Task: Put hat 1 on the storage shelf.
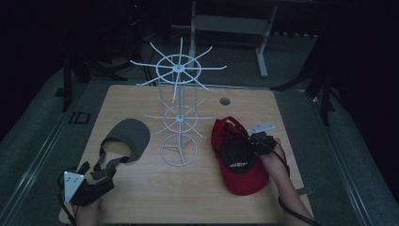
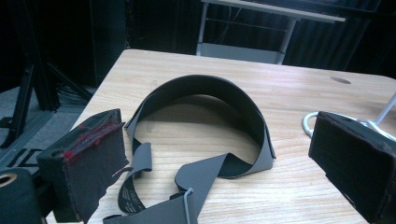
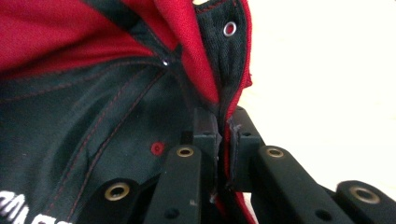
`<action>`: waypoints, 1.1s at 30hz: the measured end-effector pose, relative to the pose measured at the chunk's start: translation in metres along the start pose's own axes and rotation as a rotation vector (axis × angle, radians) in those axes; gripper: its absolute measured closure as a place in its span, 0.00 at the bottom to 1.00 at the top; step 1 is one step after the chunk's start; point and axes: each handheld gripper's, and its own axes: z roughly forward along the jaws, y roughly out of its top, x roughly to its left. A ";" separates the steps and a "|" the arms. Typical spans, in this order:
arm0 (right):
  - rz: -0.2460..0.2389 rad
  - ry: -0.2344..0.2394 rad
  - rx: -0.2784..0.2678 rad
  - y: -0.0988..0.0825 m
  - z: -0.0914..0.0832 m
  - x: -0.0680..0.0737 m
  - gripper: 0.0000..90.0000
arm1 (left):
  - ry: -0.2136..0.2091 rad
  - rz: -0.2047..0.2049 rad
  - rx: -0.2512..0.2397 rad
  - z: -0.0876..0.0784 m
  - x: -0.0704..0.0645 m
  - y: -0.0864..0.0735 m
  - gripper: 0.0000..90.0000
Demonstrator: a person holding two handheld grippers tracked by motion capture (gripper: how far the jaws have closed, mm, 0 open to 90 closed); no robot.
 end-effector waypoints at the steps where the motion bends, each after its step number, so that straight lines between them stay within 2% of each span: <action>1: 0.000 0.000 0.000 0.000 0.000 0.000 0.93 | 0.002 0.002 -0.001 0.000 0.000 0.000 0.05; 5: 0.025 0.009 -0.009 0.001 -0.012 -0.005 0.94 | -0.006 -0.005 -0.011 0.000 0.000 0.000 0.05; 8: 0.064 0.015 -0.039 0.001 -0.026 -0.008 0.94 | -0.020 -0.014 -0.026 0.000 0.000 0.000 0.04; 11: 0.106 0.018 -0.087 0.003 -0.038 -0.012 0.94 | -0.030 -0.010 -0.035 -0.001 -0.001 0.000 0.04; 12: 0.125 0.019 -0.114 0.004 -0.048 -0.011 0.94 | -0.034 -0.011 -0.038 -0.001 -0.001 0.000 0.04; 13: 0.125 0.019 -0.114 0.004 -0.048 -0.011 0.94 | -0.038 -0.010 -0.039 -0.001 -0.001 0.000 0.04; 17: 0.158 0.022 -0.172 0.007 -0.067 -0.010 0.94 | -0.017 0.019 -0.020 0.000 -0.002 0.000 0.04; 21: 0.182 0.026 -0.226 0.010 -0.086 -0.009 0.94 | -0.021 0.018 -0.031 -0.002 -0.002 0.001 0.04; 22: 0.189 0.022 -0.237 0.011 -0.091 -0.008 0.94 | -0.027 0.014 -0.033 -0.002 -0.002 0.001 0.04; 25: 0.209 0.032 -0.277 0.013 -0.106 -0.006 0.94 | -0.117 -0.015 -0.003 -0.001 -0.003 0.003 0.06; 30: 0.195 0.004 -0.328 0.019 -0.129 -0.004 0.94 | -0.128 -0.015 -0.006 -0.002 -0.009 0.005 0.05; 33: 0.201 0.008 -0.360 0.021 -0.139 -0.006 0.94 | -0.121 -0.009 -0.006 -0.005 -0.011 0.007 0.05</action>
